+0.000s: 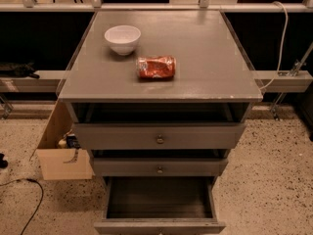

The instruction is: Close bottom drawer

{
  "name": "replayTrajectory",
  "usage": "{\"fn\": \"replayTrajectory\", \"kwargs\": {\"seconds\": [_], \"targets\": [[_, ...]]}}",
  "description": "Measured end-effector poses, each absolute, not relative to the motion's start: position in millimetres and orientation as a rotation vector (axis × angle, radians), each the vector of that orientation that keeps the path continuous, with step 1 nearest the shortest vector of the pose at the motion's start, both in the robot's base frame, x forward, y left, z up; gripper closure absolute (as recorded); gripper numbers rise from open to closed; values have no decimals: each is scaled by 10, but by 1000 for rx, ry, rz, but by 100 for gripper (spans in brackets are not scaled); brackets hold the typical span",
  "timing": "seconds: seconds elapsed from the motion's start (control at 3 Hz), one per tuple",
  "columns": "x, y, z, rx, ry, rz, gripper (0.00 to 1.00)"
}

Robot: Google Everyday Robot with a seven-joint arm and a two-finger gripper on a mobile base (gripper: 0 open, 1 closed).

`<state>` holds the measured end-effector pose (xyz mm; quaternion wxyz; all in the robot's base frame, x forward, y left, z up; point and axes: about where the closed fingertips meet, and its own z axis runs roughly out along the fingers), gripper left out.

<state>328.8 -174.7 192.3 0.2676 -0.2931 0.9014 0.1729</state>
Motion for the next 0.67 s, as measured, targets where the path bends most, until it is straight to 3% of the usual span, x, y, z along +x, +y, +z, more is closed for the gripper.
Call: {"fn": "replayTrajectory", "kwargs": {"seconds": [0.67], "targets": [[3139,-1714,1852,-742,2451,522,0]]}}
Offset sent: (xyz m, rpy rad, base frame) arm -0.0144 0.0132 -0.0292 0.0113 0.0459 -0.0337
